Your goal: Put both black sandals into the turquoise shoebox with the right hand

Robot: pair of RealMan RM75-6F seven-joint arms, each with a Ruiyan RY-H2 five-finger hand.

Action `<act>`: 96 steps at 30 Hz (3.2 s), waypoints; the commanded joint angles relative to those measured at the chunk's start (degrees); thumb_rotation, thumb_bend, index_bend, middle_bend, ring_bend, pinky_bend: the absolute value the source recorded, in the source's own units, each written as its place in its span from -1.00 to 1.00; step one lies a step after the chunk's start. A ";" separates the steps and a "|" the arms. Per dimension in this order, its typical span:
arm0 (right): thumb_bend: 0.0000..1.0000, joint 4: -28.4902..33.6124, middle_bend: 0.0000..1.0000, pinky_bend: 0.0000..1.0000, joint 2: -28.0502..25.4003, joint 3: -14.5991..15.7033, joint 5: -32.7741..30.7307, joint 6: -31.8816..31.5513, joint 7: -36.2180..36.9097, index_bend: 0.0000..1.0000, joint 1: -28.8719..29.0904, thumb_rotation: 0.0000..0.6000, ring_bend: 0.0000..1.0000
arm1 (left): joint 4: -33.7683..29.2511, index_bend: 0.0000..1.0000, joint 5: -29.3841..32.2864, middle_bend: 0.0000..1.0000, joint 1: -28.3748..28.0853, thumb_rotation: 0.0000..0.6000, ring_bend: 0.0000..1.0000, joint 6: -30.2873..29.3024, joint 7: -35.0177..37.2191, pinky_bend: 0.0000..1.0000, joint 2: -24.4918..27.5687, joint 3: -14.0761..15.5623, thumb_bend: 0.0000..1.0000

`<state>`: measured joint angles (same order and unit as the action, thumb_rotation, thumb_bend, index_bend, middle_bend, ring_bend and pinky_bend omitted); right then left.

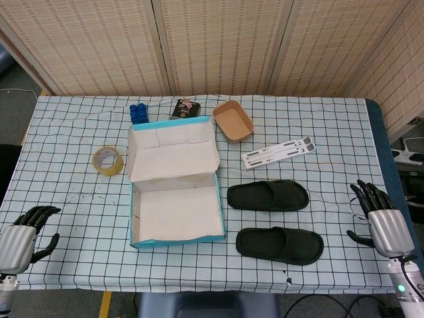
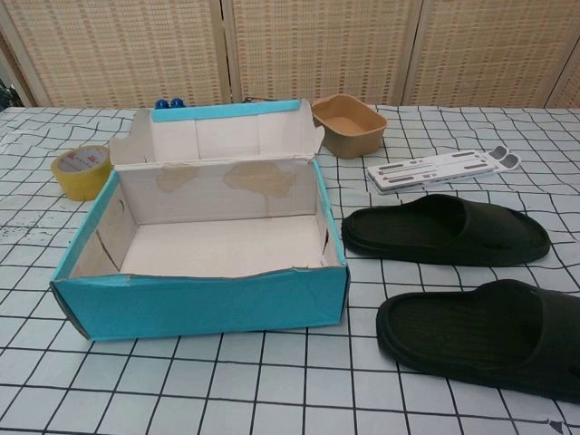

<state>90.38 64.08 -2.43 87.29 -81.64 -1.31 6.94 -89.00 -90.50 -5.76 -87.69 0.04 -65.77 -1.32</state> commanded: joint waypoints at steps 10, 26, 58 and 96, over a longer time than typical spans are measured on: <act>-0.92 1.09 -0.92 -0.56 -0.45 0.92 0.10 1.14 -3.42 -0.95 0.04 1.00 -1.00 | -0.40 -0.52 2.57 -0.54 0.55 1.00 -0.63 0.29 -2.60 -0.32 -0.39 -0.95 -0.20; -0.91 -0.33 -0.69 -0.46 -2.42 5.76 7.14 4.57 2.97 -0.67 1.91 1.00 -0.89 | -1.66 -0.49 3.81 -0.54 0.72 1.00 -0.63 0.97 -3.97 -0.31 -0.09 -1.11 -0.19; -0.93 -3.86 -0.71 -0.74 2.36 10.20 9.41 21.85 14.04 -0.80 12.46 1.00 -0.89 | 0.08 -0.50 5.19 -0.54 0.27 1.00 -0.63 1.81 -1.05 -0.31 -0.60 -1.94 -0.19; -0.93 -9.98 0.16 -0.20 12.15 7.51 5.42 13.36 4.66 0.41 10.13 1.00 -0.02 | 0.31 -0.50 6.52 -0.54 0.21 1.00 -0.63 2.61 0.17 -0.31 -0.20 -2.33 -0.20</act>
<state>80.51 76.03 5.58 91.68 -65.58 4.63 18.48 -88.69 -83.99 -5.54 -85.08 0.20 -65.95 -3.64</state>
